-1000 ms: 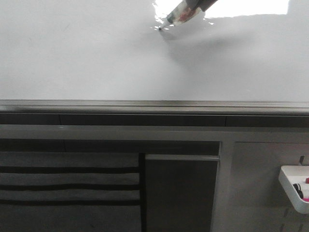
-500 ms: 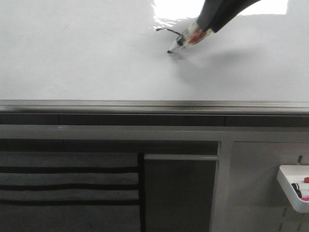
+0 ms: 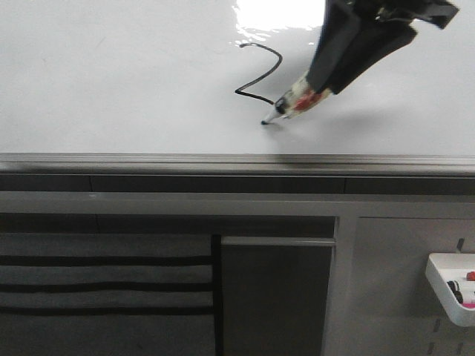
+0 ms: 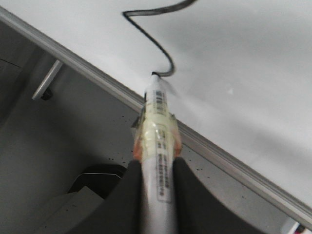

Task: Write number 3 on whiteboard

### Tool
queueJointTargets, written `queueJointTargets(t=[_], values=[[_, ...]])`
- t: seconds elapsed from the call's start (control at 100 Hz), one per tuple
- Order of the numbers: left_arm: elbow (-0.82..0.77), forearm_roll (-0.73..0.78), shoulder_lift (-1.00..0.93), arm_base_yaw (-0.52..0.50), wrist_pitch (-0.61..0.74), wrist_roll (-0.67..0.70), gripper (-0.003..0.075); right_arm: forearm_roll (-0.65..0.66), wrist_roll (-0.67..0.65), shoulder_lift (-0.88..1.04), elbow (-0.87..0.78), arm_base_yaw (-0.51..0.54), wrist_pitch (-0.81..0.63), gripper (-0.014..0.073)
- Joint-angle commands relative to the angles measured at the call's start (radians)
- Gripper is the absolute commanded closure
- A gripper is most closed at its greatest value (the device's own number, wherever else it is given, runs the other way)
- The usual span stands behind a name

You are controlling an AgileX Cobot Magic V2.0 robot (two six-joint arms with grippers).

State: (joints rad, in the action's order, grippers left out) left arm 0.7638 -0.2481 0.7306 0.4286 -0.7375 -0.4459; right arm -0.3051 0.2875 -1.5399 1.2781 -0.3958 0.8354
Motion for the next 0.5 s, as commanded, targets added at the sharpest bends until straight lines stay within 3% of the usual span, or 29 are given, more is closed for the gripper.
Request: queueJointTargets(t=[0.0,0.11,0.16,0.49], values=[[0.027,-0.023,-0.003,-0.002,0.069,0.011,0.0362,0.002,-0.010,-0.018,0.030,-0.037,-0.205,0.0594],[0.027,-0.023,-0.003,-0.002,0.069,0.011,0.0362,0.000,-0.003,-0.029,0.121,-0.075,-0.136,0.0594],[0.027,-0.023,-0.003,-0.002,0.069,0.011,0.0362,-0.009,0.065,0.014,0.131,-0.102,-0.070,0.0594],[0.027,-0.023,-0.003,-0.002,0.078,0.011,0.0362,-0.046,0.316,0.344,-0.094,-0.214,-0.105,0.0594]])
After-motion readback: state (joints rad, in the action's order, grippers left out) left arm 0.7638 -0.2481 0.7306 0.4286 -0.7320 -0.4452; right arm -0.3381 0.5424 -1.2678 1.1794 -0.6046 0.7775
